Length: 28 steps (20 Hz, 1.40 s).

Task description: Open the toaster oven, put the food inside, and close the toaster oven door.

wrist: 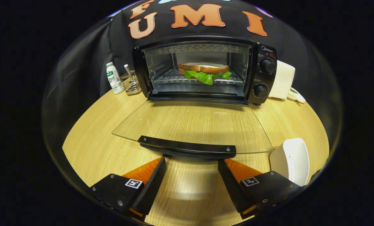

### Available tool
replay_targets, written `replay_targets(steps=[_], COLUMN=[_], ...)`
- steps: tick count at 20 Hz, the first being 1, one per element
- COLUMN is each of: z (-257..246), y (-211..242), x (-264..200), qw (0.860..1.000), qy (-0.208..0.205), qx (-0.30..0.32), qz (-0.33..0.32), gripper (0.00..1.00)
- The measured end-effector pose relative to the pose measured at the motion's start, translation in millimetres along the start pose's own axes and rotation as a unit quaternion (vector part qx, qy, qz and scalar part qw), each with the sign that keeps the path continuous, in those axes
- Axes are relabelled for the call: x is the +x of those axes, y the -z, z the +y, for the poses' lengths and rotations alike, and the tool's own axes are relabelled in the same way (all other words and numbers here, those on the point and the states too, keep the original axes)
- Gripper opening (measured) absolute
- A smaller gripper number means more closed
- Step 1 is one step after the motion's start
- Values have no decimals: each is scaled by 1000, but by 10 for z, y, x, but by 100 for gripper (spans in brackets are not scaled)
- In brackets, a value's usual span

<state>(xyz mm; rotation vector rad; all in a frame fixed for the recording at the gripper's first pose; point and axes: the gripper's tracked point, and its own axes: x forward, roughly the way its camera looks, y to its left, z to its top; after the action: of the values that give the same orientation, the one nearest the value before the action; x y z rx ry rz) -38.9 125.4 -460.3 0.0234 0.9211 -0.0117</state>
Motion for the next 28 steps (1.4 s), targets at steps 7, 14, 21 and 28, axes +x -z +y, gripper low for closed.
replay_targets(steps=[7, 14, 21, 28], z=[-17, -22, 56, -91], y=[-892, -1674, -2419, -2938], x=[-88, -51, -566, -1630], qw=[996, 987, 961, 929], qy=[10, 32, 35, 44], qx=[8, -4, -26, -43], qz=[-93, -158, -272, -365], gripper=[98, 98, 98, 97])
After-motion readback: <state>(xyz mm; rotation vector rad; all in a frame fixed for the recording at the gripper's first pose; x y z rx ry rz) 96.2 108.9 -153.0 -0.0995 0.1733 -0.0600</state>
